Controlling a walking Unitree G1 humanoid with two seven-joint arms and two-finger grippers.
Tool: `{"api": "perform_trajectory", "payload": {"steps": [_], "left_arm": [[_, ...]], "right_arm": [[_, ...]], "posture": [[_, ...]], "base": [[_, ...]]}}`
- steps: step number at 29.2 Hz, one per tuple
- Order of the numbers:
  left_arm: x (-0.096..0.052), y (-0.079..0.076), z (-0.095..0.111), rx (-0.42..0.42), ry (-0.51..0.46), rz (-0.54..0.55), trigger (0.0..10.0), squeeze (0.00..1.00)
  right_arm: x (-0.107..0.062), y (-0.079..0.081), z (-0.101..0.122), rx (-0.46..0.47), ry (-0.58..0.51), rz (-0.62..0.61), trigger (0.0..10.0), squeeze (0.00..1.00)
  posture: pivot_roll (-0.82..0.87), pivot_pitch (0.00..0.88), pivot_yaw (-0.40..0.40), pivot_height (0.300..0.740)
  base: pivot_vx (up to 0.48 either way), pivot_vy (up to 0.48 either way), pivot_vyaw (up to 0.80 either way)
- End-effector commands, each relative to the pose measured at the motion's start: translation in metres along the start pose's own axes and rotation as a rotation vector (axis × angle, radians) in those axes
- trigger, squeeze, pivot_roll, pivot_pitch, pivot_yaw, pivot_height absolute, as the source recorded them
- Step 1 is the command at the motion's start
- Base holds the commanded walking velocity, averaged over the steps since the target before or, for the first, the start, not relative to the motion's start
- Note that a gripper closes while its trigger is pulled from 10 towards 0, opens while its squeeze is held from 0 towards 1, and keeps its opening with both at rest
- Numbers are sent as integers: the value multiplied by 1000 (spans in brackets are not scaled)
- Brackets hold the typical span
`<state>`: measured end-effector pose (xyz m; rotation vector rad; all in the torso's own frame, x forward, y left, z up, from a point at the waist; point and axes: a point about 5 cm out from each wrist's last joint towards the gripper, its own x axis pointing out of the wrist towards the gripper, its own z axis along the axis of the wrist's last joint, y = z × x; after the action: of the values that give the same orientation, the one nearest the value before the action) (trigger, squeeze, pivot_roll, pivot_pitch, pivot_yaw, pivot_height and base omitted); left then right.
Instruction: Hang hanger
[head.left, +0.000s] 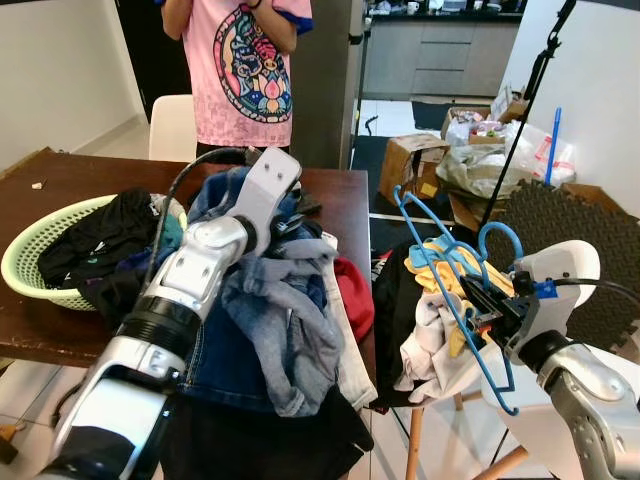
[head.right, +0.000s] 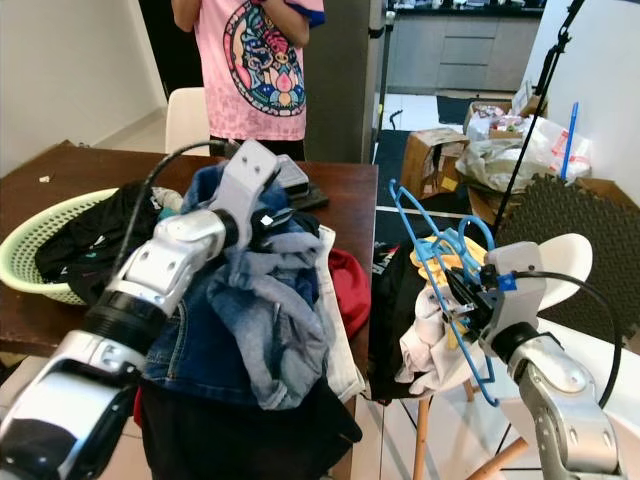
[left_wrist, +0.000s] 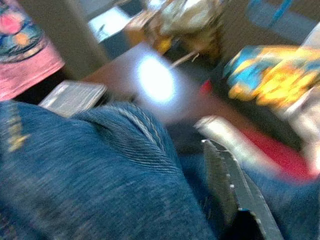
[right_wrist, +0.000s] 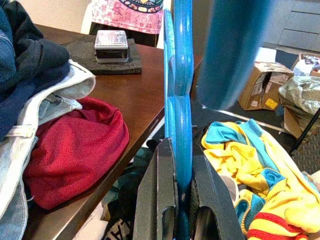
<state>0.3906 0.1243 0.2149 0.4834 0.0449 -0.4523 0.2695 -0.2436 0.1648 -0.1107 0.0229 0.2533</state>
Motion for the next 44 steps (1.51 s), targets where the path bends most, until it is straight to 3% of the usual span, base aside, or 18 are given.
{"api": "perform_trajectory", "payload": {"steps": [1, 6, 7, 9, 12, 15, 18, 19, 27, 30, 32, 35, 40, 41, 42, 44], "left_arm": [[-2, -1, -15, 32, 60, 1, 10000, 1000], [-4, 3, -19, 74, 79, 19, 10000, 1000], [-6, 11, -16, 32, 70, 45, 10000, 1000], [-11, 30, -2, -41, 5, 86, 10000, 1000], [-20, 51, 26, -17, -109, 115, 10000, 1000], [-25, 56, 37, 3, -151, 102, 10000, 1000], [-38, 59, 57, 58, -211, -12, 10000, 1000], [-41, 59, 56, 72, -184, -44, 10000, 0], [-41, 48, 28, 80, -20, -143, 10000, 0], [-42, 46, 31, 61, -43, -158, 10000, 0], [-47, 42, 48, 4, -161, -218, 10000, 0], [-66, 44, 89, -74, -454, -253, 10000, 0], [-72, 51, 99, -116, -524, -217, 10000, 0], [-76, 60, 104, -168, -577, -124, 10000, 0], [-76, 60, 104, -168, -577, -124, 10000, 0], [-81, 67, 102, -232, -615, 17, 10000, 0]], "right_arm": [[0, 1, 3, -13, 1, 6, 10000, 0], [-1, 1, 3, -13, 2, 4, 10000, 0], [-1, 1, 4, -11, -2, 3, 10000, 0], [-1, 0, 5, -12, -5, 1, 10000, 0], [0, 0, 6, -12, -5, 1, 10000, 0], [0, 1, 6, -12, -7, 2, 10000, 0], [2, 1, 7, -11, -12, 4, 10000, 0], [3, 1, 7, -11, -13, 5, 10000, 0], [3, 1, 8, -11, -14, 9, 10000, 0], [2, 1, 8, -11, -15, 8, 10000, 0], [1, 0, 9, -14, -17, 7, 10000, 0], [0, -2, 10, -15, -20, 5, 10000, 0], [1, -1, 11, -13, -24, 6, 10000, 0], [3, 2, 12, -5, -37, 14, 10000, 0], [3, 2, 12, -5, -37, 14, 10000, 0], [7, 7, 15, 12, -60, 26, 10000, 0]], "posture": [[152, 0, 23, 740], [152, 0, 23, 740], [150, 0, 22, 740], [150, 0, 22, 740], [155, 0, 21, 740], [155, 0, 21, 740], [161, 0, 19, 740], [164, 0, 19, 740], [157, 0, 17, 740], [157, 0, 17, 740], [157, 0, 17, 740], [153, 0, 18, 740], [153, 0, 18, 740], [157, 0, 20, 740], [157, 0, 20, 740], [167, 0, 20, 740]], "base": [[0, 0, 0], [0, 0, 0], [0, 0, 0], [0, 0, 0], [0, 0, 0], [0, 0, 0], [0, 0, 0], [0, 0, 0], [0, 0, 0], [0, 0, 0], [0, 0, 0], [0, 0, 0], [0, 0, 0], [0, 0, 0], [0, 0, 0], [0, 0, 0]]}}
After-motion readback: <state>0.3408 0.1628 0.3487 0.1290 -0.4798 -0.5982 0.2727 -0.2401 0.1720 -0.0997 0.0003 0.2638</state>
